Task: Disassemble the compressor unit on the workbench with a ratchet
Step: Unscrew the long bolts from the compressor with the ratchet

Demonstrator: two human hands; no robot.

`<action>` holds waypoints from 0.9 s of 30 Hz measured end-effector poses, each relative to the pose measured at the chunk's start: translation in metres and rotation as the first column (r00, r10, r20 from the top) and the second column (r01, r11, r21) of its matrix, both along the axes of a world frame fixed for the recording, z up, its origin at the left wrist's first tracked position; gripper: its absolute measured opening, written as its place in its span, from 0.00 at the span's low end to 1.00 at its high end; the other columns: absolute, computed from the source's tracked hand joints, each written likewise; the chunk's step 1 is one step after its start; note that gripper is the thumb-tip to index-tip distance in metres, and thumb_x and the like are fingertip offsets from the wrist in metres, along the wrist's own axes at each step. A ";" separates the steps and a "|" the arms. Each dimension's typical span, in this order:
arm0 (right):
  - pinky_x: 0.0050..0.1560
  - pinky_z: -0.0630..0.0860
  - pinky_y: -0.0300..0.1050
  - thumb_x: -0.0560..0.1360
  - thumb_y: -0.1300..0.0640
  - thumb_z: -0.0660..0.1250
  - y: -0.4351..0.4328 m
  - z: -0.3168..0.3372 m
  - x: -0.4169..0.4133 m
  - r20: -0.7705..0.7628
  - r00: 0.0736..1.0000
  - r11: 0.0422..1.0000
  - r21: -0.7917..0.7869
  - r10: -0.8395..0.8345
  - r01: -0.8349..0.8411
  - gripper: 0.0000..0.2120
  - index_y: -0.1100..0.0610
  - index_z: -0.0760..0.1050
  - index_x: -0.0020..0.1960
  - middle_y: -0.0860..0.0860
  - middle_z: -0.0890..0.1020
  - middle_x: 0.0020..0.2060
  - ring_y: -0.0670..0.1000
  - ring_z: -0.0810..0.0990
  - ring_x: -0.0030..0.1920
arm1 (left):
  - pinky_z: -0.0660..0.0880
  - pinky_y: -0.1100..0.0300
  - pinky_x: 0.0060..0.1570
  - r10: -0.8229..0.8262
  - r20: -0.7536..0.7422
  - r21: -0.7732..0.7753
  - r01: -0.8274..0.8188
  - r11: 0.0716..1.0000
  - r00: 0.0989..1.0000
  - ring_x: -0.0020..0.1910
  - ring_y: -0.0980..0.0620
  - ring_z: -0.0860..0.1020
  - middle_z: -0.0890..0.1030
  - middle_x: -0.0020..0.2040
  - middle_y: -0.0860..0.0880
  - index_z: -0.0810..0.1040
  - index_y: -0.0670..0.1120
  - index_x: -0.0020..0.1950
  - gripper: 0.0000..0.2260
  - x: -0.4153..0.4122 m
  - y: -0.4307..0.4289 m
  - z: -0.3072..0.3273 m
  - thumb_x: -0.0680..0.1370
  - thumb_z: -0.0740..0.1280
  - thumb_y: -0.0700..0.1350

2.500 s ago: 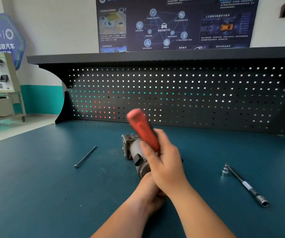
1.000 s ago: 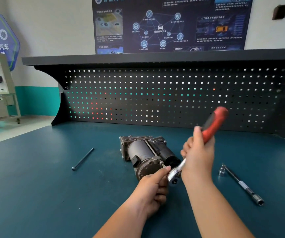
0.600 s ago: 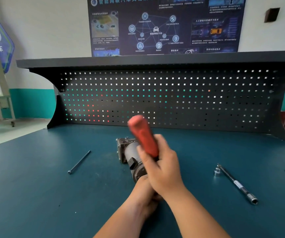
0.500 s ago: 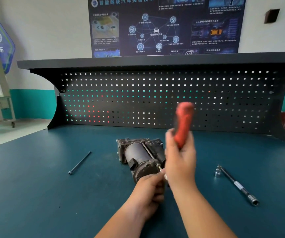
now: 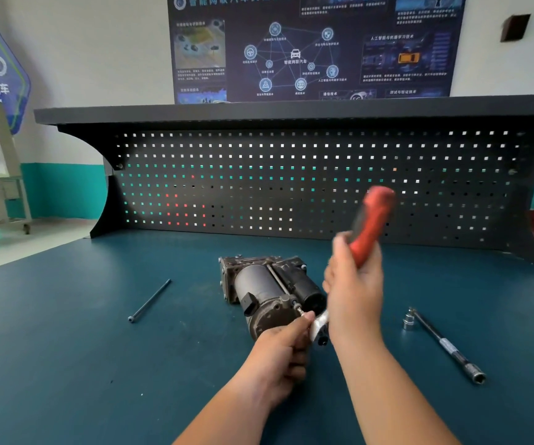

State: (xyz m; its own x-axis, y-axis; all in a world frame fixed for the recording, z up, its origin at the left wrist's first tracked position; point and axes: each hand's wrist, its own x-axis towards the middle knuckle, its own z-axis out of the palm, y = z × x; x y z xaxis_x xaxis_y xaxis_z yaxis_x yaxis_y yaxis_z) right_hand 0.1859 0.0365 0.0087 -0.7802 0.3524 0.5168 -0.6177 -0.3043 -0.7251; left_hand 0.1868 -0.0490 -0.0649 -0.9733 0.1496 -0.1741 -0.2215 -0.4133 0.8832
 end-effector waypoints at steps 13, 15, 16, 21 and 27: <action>0.29 0.66 0.33 0.74 0.48 0.65 -0.011 -0.005 0.009 -0.147 0.988 0.957 0.276 -0.047 0.086 0.04 0.47 0.71 0.43 0.40 0.72 0.25 0.40 0.69 0.26 | 0.51 0.68 0.20 -0.026 -0.131 -0.036 0.021 0.999 0.991 0.20 0.59 0.57 0.63 0.24 0.54 0.72 0.47 0.24 0.18 0.000 0.000 -0.003 0.74 0.64 0.38; 0.22 0.62 0.33 0.78 0.55 0.63 0.004 -0.001 -0.004 0.080 0.997 0.994 -0.106 -0.021 0.029 0.07 0.49 0.68 0.42 0.41 0.67 0.20 0.40 0.64 0.21 | 0.51 0.69 0.19 -0.006 -0.090 0.017 0.007 1.000 0.996 0.20 0.60 0.57 0.62 0.24 0.54 0.70 0.49 0.23 0.22 0.000 0.001 0.001 0.77 0.65 0.43; 0.20 0.59 0.33 0.79 0.55 0.61 0.012 0.000 -0.010 0.196 0.980 0.951 -0.309 0.040 0.023 0.08 0.50 0.66 0.41 0.42 0.65 0.19 0.41 0.62 0.19 | 0.51 0.69 0.18 0.008 -0.086 0.032 -0.005 0.999 0.996 0.19 0.60 0.57 0.62 0.24 0.54 0.69 0.49 0.23 0.21 0.000 0.002 0.002 0.77 0.66 0.45; 0.21 0.57 0.33 0.79 0.51 0.59 0.030 -0.015 -0.026 0.424 0.839 0.696 -0.714 0.342 0.077 0.11 0.51 0.65 0.38 0.44 0.64 0.19 0.43 0.60 0.16 | 0.52 0.68 0.18 0.019 -0.074 0.023 -0.017 1.000 0.997 0.20 0.59 0.58 0.63 0.24 0.54 0.68 0.50 0.24 0.20 0.003 0.003 0.003 0.75 0.69 0.47; 0.21 0.62 0.33 0.78 0.58 0.62 0.008 0.001 -0.009 0.136 0.990 0.964 -0.265 0.022 0.015 0.07 0.49 0.68 0.43 0.42 0.66 0.21 0.40 0.63 0.20 | 0.51 0.69 0.17 -0.005 -0.004 0.030 0.005 1.000 1.000 0.19 0.59 0.57 0.64 0.23 0.54 0.70 0.49 0.24 0.19 0.002 0.001 0.003 0.74 0.70 0.49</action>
State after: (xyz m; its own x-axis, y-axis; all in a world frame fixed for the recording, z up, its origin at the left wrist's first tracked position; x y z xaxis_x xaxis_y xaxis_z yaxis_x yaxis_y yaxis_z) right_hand 0.1769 0.0441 0.0102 -0.8381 0.4598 0.2935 -0.5172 -0.4988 -0.6955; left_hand 0.1891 -0.0476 -0.0622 -0.9733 0.1591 -0.1656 -0.2199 -0.4383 0.8715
